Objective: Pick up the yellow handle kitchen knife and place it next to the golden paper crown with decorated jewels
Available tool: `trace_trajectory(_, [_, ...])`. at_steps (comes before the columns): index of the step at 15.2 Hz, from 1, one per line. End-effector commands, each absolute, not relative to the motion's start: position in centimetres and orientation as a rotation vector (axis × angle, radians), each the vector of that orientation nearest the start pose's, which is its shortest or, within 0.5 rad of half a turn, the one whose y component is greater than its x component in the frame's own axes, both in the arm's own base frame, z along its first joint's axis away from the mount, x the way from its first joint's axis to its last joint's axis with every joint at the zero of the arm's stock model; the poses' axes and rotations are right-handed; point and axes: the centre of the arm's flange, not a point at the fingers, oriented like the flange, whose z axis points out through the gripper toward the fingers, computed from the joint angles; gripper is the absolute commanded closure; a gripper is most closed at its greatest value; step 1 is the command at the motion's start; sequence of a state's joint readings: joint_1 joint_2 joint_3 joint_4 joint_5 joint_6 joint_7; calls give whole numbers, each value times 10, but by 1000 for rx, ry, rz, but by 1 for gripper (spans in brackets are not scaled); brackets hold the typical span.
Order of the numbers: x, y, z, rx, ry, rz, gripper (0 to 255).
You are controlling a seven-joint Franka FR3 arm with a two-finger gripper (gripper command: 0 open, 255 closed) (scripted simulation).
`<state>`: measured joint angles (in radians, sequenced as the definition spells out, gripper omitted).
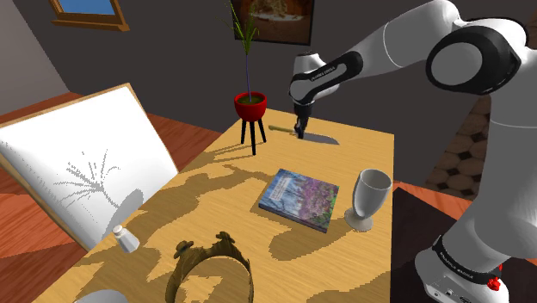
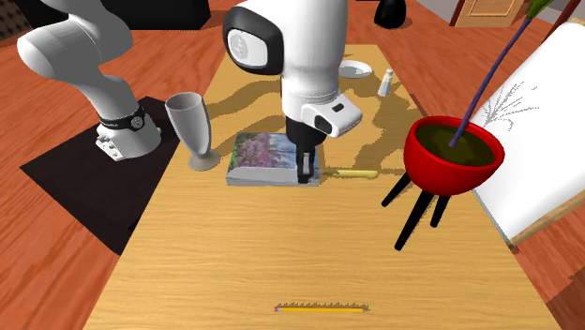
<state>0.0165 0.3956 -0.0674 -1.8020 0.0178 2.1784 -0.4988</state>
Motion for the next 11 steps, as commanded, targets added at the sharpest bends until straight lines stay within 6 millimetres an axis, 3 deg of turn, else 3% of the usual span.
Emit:
trace_trajectory(1, [642,-29,337,-3071,-691,33,255])
trace_trajectory(11, [642,-29,390,-3071,-691,33,255])
